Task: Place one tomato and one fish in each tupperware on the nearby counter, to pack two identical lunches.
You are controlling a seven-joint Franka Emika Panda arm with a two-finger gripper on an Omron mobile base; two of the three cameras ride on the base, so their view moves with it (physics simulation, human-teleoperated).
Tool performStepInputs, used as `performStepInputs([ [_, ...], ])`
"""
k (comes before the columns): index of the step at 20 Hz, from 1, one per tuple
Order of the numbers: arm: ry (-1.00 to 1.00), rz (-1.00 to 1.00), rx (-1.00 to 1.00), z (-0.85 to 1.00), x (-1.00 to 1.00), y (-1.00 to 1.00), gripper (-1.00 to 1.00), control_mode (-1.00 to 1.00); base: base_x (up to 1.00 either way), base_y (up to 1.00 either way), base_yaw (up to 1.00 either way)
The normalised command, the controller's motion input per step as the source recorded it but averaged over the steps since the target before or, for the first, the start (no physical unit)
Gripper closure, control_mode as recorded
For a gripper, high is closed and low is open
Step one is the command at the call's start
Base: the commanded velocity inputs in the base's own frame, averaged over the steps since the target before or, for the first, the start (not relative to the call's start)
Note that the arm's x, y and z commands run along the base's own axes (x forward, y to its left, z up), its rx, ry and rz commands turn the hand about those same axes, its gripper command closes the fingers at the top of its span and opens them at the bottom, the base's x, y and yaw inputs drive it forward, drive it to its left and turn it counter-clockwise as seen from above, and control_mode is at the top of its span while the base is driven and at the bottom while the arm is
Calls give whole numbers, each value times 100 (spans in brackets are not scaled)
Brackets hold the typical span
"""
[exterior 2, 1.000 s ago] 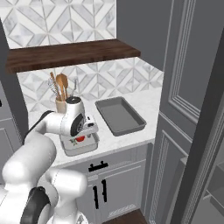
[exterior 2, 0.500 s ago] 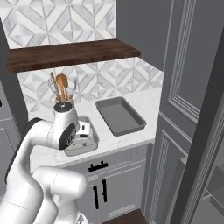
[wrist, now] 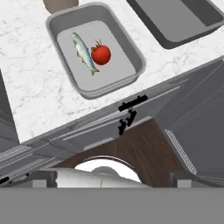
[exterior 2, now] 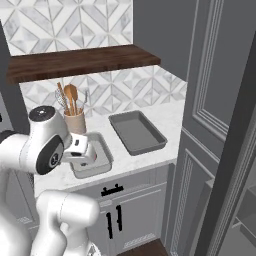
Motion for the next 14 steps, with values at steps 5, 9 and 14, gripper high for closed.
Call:
performStepInputs([
  [5, -11, 0, 0, 21, -50, 0, -100, -100, 0, 0, 0],
  [9, 0, 0, 0, 0, 0, 0, -100, 100, 0, 0, 0],
  [14, 0, 0, 0, 0, 0, 0, -100, 100, -84, 9, -1],
])
